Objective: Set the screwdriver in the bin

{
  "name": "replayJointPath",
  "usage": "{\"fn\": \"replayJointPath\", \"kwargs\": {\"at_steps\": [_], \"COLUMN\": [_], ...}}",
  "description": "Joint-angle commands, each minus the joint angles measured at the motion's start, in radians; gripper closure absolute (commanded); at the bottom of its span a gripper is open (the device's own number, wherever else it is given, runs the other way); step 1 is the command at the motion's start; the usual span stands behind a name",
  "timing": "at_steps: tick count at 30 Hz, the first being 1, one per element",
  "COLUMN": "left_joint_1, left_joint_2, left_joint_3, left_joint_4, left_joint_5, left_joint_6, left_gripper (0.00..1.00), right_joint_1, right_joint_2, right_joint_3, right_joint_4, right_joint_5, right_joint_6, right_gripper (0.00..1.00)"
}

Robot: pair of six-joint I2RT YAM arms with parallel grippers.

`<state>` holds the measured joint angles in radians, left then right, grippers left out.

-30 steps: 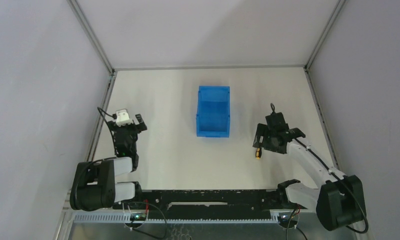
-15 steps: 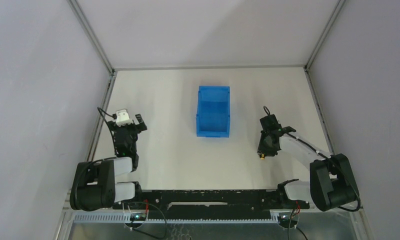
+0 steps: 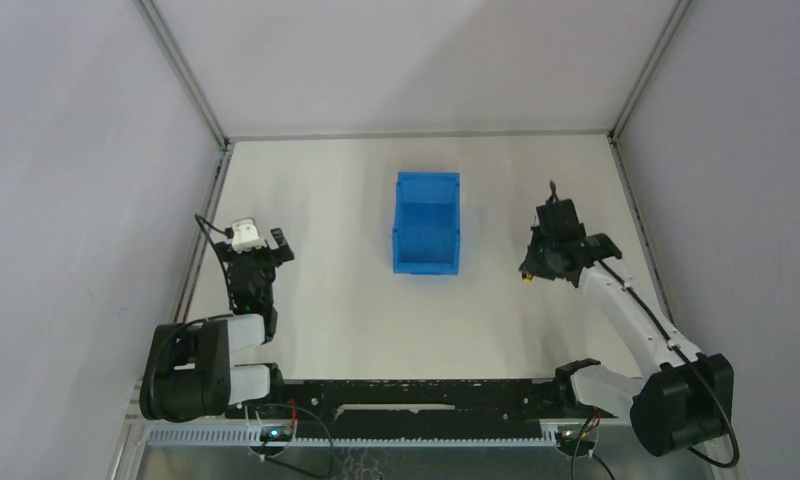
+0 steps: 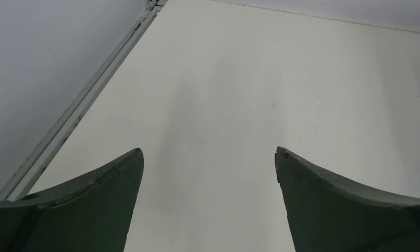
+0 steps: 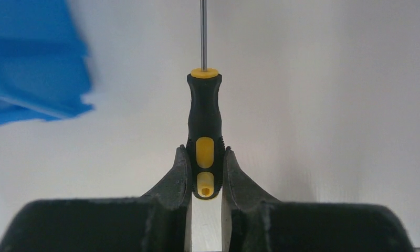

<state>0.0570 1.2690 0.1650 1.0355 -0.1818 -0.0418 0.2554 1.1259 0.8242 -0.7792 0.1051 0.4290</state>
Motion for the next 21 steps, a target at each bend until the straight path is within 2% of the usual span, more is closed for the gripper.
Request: {"fn": "replayJointPath", "kwargs": {"at_steps": [1, 4, 8, 14, 17, 21], "left_joint_1": [-0.005, -0.005, -0.005, -0.005, -0.005, -0.005], "left_joint_2": [-0.009, -0.008, -0.008, -0.008, -0.009, -0.008], "left_joint_3": [0.025, 0.026, 0.026, 0.026, 0.025, 0.026], "left_joint_4": [0.028, 0.028, 0.028, 0.028, 0.028, 0.028], "left_joint_5": [-0.012, -0.012, -0.013, -0.012, -0.012, -0.013], "left_joint_6": [0.020, 0.020, 0.020, 0.020, 0.020, 0.020], "left_gripper": [0.00, 0.00, 0.00, 0.00, 0.00, 0.00], "right_joint_1": [0.015, 0.055, 0.174, 0.338, 0.358, 0.379], "right_joint_2": [-0.011, 0.028, 0.106, 0.317, 0.421, 0.543], "right_joint_3": [0.221, 0.373, 0.555, 0.833, 0.922, 0.956], "right_joint_4": [-0.113, -0.169, -0.190, -0.206, -0.204, -0.166], "right_joint_5": [0.012, -0.005, -0.018, -0.025, -0.018, 0.015], "right_joint_6": [-0.042, -0.003, 0.028, 0.039, 0.059, 0.084], "right_gripper": [0.99, 0.97, 0.96, 0.96, 0.96, 0.96]}}
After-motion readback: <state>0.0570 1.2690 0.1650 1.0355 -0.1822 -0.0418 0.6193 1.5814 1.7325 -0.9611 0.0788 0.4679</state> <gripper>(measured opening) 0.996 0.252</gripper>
